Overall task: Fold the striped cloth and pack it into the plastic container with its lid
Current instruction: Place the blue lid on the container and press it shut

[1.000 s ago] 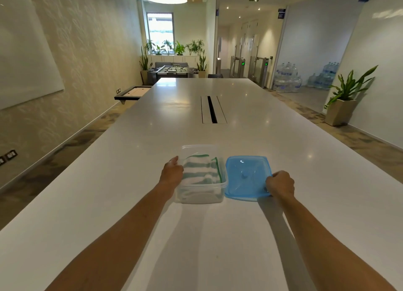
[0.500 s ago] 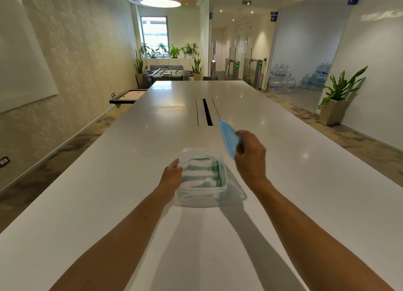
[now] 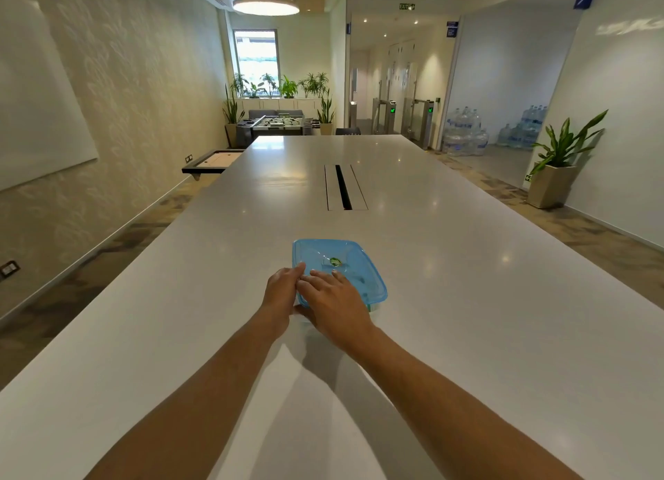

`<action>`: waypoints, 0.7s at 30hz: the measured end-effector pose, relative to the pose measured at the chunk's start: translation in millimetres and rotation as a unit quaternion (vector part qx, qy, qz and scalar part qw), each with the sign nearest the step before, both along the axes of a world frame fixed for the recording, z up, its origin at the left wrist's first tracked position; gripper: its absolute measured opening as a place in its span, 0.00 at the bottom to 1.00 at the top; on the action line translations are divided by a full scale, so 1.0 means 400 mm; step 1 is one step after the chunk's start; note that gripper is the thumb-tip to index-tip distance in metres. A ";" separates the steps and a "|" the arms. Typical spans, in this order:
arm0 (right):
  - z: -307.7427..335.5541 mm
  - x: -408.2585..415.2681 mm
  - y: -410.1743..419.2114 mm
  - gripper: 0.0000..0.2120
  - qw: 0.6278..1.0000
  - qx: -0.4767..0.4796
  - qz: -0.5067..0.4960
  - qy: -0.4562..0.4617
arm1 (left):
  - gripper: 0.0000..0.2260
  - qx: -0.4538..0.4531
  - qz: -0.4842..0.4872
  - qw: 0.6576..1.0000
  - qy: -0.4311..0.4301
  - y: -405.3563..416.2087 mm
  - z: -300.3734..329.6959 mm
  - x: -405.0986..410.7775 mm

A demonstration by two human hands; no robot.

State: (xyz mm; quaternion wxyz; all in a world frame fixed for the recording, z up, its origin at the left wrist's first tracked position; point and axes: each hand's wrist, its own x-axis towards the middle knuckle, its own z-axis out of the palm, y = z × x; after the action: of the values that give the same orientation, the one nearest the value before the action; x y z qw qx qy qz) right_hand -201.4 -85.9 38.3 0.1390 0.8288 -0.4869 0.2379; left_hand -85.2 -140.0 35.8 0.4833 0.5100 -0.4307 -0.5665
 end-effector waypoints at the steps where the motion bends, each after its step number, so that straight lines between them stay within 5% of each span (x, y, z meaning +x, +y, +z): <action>1: -0.001 0.003 -0.002 0.20 1.000 0.017 -0.008 -0.007 | 0.14 0.011 0.011 1.000 -0.018 -0.005 0.000 -0.001; 5: 0.000 -0.009 -0.002 0.33 0.998 0.063 -0.010 -0.025 | 0.13 0.013 0.010 0.998 -0.061 -0.032 -0.001 0.000; 9: 0.012 -0.059 0.008 0.27 0.987 -0.003 -0.056 -0.152 | 0.12 -0.001 0.005 0.995 -0.102 -0.034 -0.002 -0.004; 11: 0.022 -0.100 -0.001 0.24 0.950 -0.025 -0.159 -0.266 | 0.12 -0.006 -0.005 0.993 -0.118 -0.026 0.004 -0.010; 16: 0.024 -0.194 -0.036 0.24 0.802 0.214 -0.297 -0.472 | 0.16 0.000 -0.017 0.990 -0.144 -0.019 0.018 -0.016; 21: 0.015 -0.199 -0.036 0.11 0.792 0.194 -0.294 -0.499 | 0.19 -0.013 0.010 0.985 -0.173 -0.019 0.011 -0.023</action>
State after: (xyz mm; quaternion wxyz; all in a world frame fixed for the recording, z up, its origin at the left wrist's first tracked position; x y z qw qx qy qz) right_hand -281.1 -100.1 44.4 -0.2236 0.4209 -0.7449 0.4669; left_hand -94.5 -147.7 40.4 0.4139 0.5981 -0.5098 -0.4595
